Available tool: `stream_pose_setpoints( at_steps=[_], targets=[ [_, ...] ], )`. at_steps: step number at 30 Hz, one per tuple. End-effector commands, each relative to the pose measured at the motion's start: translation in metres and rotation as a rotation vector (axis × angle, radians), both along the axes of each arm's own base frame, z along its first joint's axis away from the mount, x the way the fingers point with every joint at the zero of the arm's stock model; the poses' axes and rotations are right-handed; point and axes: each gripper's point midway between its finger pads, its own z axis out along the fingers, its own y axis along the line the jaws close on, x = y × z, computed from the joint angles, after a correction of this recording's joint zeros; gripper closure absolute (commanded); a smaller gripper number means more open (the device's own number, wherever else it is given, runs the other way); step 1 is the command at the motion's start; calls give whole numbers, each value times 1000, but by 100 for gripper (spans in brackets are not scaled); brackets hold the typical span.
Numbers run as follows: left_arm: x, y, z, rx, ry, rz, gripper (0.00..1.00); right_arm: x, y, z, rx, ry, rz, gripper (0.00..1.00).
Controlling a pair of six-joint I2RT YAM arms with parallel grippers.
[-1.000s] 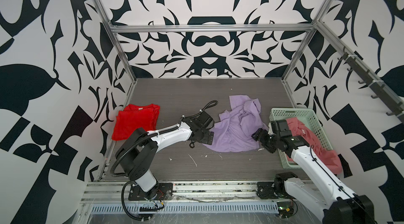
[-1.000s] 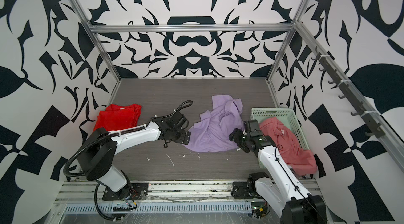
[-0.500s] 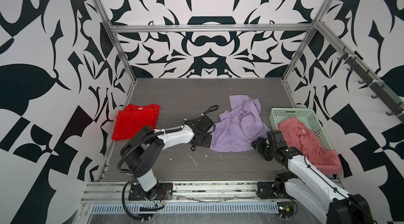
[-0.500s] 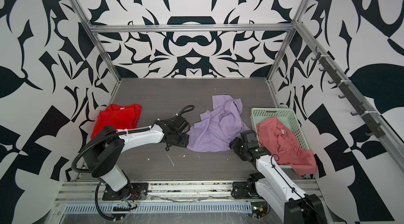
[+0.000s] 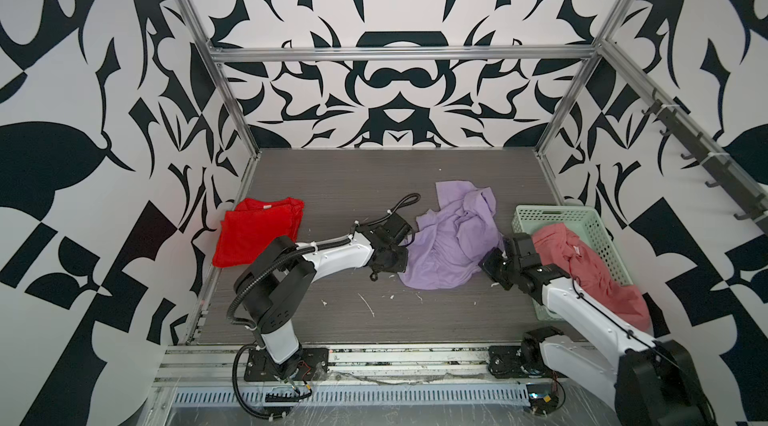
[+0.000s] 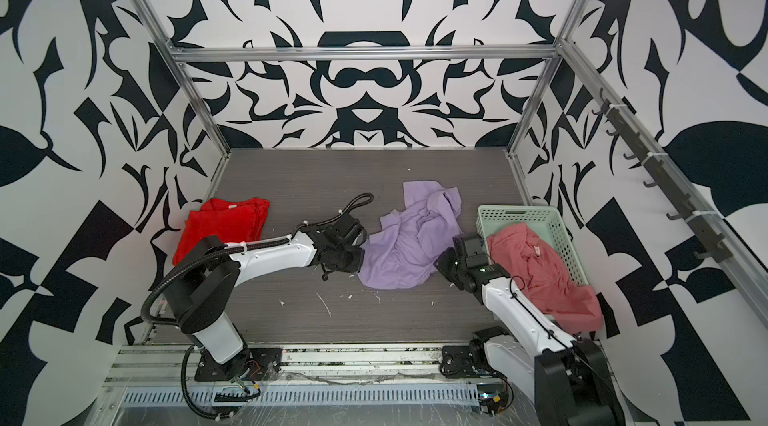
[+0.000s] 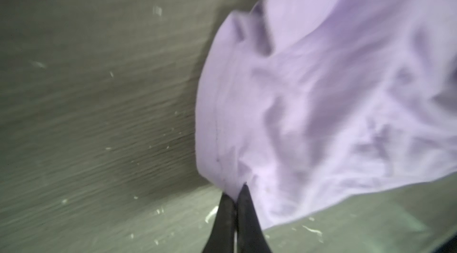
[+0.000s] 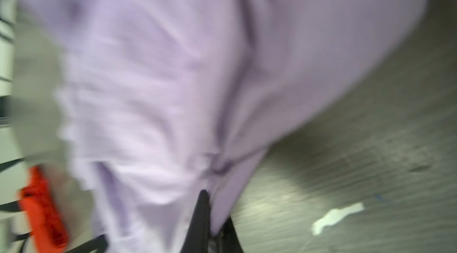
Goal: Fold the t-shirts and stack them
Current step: 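Lift the lavender t-shirt high with both grippers to shake it out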
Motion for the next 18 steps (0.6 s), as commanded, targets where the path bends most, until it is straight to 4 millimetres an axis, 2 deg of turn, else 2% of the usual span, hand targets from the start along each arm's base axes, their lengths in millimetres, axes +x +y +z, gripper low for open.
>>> stream_pose_setpoints(
  at_steps=[1, 5, 7, 8, 10, 14, 16, 18],
  targets=[
    [24, -8, 103, -146, -170, 10, 100, 25, 0, 103, -12, -246, 11, 100],
    [55, 4, 231, -340, -430, 53, 100, 47, 9, 206, -41, -460, 90, 100],
    [66, 19, 296, -441, -560, 71, 100, 63, 18, 277, -60, -615, 148, 100],
    [70, 27, 324, -483, -613, 86, 100, 68, 21, 302, -63, -664, 165, 100],
    [74, 44, 384, -561, -731, 95, 100, 76, 32, 378, -67, -824, 219, 100],
    [62, 61, 485, -636, -967, 56, 100, 78, 49, 485, -13, -1055, 285, 100],
    [49, 69, 534, -684, -1086, 34, 100, 73, 59, 529, 39, -1152, 328, 100],
    [37, 77, 570, -720, -1188, 23, 100, 67, 65, 561, 80, -1225, 353, 100]
  ],
)
